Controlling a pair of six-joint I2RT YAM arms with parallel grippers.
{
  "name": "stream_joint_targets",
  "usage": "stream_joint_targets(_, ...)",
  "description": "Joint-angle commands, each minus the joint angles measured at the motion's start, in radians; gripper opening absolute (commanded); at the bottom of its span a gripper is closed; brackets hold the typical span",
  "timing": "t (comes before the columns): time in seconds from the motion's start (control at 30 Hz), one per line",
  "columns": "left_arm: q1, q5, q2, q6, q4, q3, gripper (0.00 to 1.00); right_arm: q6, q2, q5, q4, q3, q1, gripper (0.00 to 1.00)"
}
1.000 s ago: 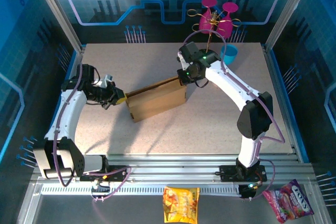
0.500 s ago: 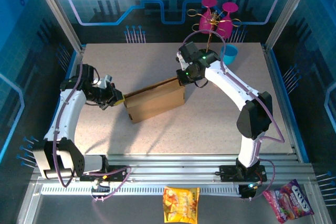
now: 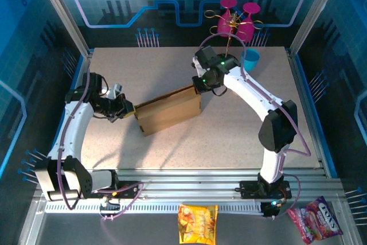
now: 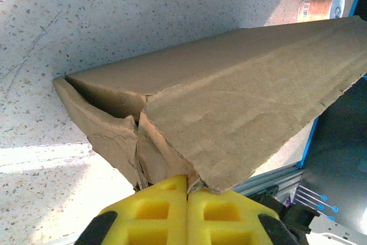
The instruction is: Fold the paper box
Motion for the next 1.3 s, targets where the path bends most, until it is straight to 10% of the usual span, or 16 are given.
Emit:
stream_joint_targets(0.0, 0.002, -0.143, -0.002, 0.019, -0.129, -0.056, 0.00, -0.009, 0.027, 0.003, -0.047, -0.001, 0.005, 0.00)
stream_joint_targets(0.47, -0.003, -0.185, -0.027, -0.022, -0.134, -0.029, 0.00, -0.011, 0.030, 0.002, -0.048, 0.005, 0.008, 0.00)
stream_joint_targets(0.7, -0.060, -0.157, -0.067, -0.175, -0.083, 0.017, 0.47, -0.010, 0.033, 0.005, -0.053, 0.011, 0.010, 0.00)
stream_joint_targets(1.27, -0.287, -0.353, -0.087, -0.386, -0.043, 0.054, 0.44, 0.005, 0.045, 0.004, -0.050, 0.019, 0.010, 0.00)
